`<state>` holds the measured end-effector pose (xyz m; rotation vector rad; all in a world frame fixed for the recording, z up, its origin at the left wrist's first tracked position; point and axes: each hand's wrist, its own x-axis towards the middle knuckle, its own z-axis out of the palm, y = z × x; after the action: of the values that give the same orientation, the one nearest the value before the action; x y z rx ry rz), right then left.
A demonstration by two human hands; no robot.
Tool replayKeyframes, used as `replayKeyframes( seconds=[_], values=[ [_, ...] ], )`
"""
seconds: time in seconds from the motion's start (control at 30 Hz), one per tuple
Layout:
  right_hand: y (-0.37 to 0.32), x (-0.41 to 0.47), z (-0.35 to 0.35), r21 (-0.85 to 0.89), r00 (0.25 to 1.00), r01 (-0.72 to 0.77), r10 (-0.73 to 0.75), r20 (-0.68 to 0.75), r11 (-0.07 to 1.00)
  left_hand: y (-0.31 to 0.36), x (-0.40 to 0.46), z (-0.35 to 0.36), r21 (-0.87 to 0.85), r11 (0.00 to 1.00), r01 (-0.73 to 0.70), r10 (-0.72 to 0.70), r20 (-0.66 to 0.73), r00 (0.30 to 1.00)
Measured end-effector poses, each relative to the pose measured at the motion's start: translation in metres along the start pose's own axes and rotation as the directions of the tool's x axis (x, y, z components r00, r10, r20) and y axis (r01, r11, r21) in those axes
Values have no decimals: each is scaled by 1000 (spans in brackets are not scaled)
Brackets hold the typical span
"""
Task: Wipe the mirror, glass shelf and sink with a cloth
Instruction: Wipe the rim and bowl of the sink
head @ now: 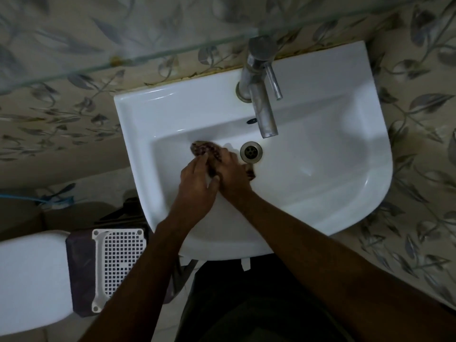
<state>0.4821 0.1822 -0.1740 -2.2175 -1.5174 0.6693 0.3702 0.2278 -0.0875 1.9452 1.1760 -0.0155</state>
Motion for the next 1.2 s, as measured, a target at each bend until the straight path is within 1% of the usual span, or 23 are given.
replayKeyframes(
  seconds=[0.1, 0.17, 0.23, 0.27, 0.3, 0.37, 0.4, 0.43, 0.5, 0.57, 0.6, 0.67, 0.7, 0.77, 0.83, 0.9, 0.93, 0.97, 1.03, 1.1, 1.13, 1.17, 1.2],
  values=[
    [34, 3, -13, -188, 969, -229, 206, -135, 955, -1, 1, 1, 7, 1000, -25, 25, 0, 1000],
    [39, 1, -16, -179, 905, -405, 364, -221, 897, -4, 2, 2, 13, 1000, -19, 19, -6, 1000],
    [26, 0, -12, -116, 855, -502, 471, -217, 857, -3, 4, 5, 30, 999, -23, 23, 11, 1000],
    [17, 2, -9, -79, 868, -483, 463, -181, 872, -2, 6, 8, 41, 999, -30, 29, 28, 999],
    [9, 2, -6, -58, 908, -407, 397, -133, 911, -1, 7, 10, 53, 998, -35, 33, 47, 998],
    [3, -3, -3, -84, 983, -181, 179, -32, 980, 4, 11, 15, 62, 998, -27, 22, 90, 996],
    [7, -4, -6, -109, 994, -105, 106, 3, 989, 6, 12, 17, 62, 998, -22, 15, 106, 994],
    [15, -5, -12, -149, 997, -80, 83, 11, 986, 8, 14, 19, 62, 998, -19, 12, 114, 993],
    [37, -4, -26, -217, 985, -169, 159, -63, 961, 10, 16, 21, 59, 998, -11, 4, 123, 992],
    [60, -6, -41, -217, 948, -306, 275, -162, 927, 11, 19, 24, 52, 999, -3, -5, 147, 989],
    [67, -8, -45, -200, 930, -353, 319, -184, 914, 12, 21, 25, 53, 999, -2, -7, 160, 987],
    [62, -10, -43, -144, 905, -411, 383, -187, 900, 18, 25, 28, 62, 998, -5, -6, 175, 985],
    [52, -12, -38, -111, 905, -414, 395, -158, 904, 21, 27, 29, 69, 998, -11, -2, 178, 984],
    [32, -20, -27, -16, 935, -353, 352, -40, 936, 28, 31, 29, 73, 997, -37, 23, 179, 984],
    [28, -30, -23, -16, 980, -195, 195, 44, 981, 32, 36, 30, 74, 993, -90, 75, 179, 981],
    [44, -31, -37, -105, 994, -33, 44, 97, 994, 32, 39, 31, 93, 988, -123, 105, 173, 979],
    [58, -29, -47, -174, 994, -3, 22, 110, 985, 32, 39, 31, 100, 988, -118, 99, 174, 980],
    [73, -26, -60, -240, 993, -34, 61, 103, 970, 32, 40, 32, 100, 991, -94, 75, 179, 981],
    [105, -22, -89, -355, 976, -199, 216, 7, 913, 30, 40, 34, 94, 995, -45, 27, 187, 982],
    [131, -24, -109, -428, 915, -402, 372, -154, 810, 29, 39, 37, 87, 996, -37, 21, 184, 983],
    [137, -25, -112, -449, 883, -469, 416, -217, 760, 29, 39, 38, 85, 996, -38, 22, 183, 983],
    [135, -25, -110, -454, 868, -496, 440, -230, 740, 31, 38, 40, 83, 996, -36, 20, 185, 983],
    [127, -25, -104, -423, 873, -487, 449, -193, 764, 32, 37, 42, 81, 996, -30, 14, 191, 982]
  ],
)
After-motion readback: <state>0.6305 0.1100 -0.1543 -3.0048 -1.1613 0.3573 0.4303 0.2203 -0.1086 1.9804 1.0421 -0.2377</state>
